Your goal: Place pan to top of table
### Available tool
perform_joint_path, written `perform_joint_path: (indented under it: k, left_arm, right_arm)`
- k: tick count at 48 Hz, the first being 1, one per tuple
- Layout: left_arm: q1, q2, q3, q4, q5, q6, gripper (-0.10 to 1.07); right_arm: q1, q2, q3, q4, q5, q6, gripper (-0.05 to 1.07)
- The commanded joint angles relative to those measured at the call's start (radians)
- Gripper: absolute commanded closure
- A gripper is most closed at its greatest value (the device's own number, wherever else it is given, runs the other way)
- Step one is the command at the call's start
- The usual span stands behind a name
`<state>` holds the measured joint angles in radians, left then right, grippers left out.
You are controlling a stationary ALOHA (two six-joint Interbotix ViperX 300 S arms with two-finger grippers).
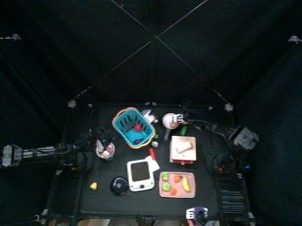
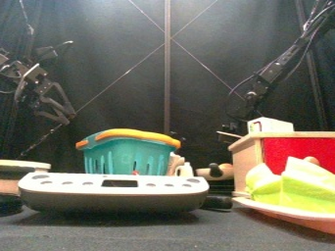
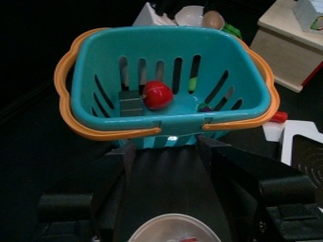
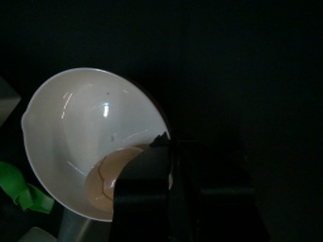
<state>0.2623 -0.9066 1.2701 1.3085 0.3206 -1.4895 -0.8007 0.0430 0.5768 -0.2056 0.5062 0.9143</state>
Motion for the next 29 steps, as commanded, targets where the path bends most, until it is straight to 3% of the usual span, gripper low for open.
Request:
perform_joint_path:
  k: [1, 10, 29]
  left_arm:
    - [0.002, 0.0, -0.014, 0.003, -0.002, 0.002, 0.07]
    - [0.002, 0.0, -0.014, 0.003, -0.002, 0.002, 0.07]
    - [0.002, 0.0, -0.014, 0.003, -0.002, 0.002, 0.07]
  right_arm:
    - [-0.006, -0.015, -0.025, 0.002, -0.006, 0.0, 0.47]
    - [-0.006, -0.006, -0.025, -0.002, -0.005, 0.0, 0.39]
    - [-0.006, -0.009, -0.026, -0.006, -0.006, 0.0, 0.39]
